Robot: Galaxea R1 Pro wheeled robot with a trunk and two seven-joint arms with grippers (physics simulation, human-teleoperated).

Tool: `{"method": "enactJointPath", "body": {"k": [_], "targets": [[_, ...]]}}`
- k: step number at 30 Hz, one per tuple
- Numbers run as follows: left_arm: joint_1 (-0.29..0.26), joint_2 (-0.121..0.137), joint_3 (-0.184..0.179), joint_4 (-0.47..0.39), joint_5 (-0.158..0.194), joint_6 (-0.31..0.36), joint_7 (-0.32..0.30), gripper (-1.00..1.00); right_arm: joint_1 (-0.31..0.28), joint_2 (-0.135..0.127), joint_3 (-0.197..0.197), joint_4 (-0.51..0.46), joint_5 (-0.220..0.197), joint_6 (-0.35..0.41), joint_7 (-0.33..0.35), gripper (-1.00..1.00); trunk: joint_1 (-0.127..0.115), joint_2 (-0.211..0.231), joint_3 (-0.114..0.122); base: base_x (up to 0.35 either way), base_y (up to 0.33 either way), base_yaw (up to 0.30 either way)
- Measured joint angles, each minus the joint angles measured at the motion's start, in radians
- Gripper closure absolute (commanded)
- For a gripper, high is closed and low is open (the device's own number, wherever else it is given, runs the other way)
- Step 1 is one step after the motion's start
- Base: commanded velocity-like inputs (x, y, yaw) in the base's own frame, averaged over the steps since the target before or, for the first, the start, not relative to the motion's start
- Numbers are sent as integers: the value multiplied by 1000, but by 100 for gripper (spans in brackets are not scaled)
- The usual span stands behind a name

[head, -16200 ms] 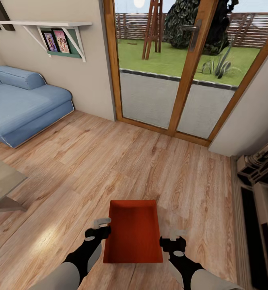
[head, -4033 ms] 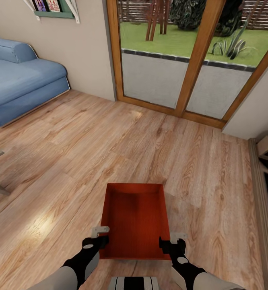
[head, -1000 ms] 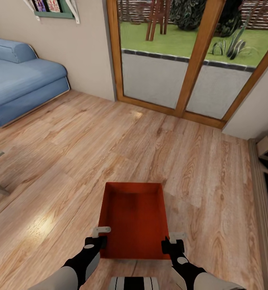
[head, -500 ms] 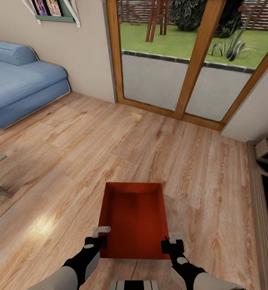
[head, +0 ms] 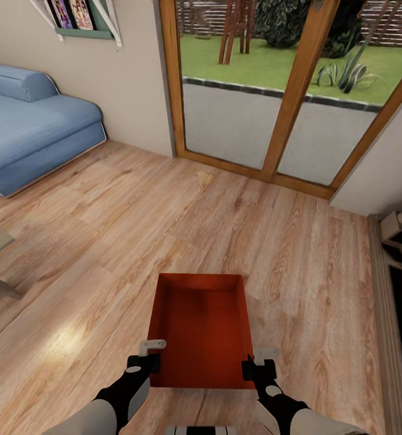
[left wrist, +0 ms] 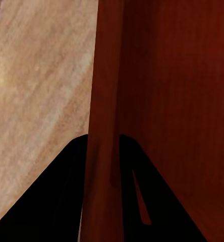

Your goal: Move the two storage containers from the living room to the garage. In the garage, place one container on the floor and stack the other container on top of it (either order is fine).

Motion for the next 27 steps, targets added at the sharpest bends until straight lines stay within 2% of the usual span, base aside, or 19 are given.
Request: {"method": "enactJointPath", "body": {"k": [27], "targets": [[0,2,0,0,-2,0,-3,100,0,1,9,2,-9,-3,-3,100,-104,189,85,0,0,0]]}}
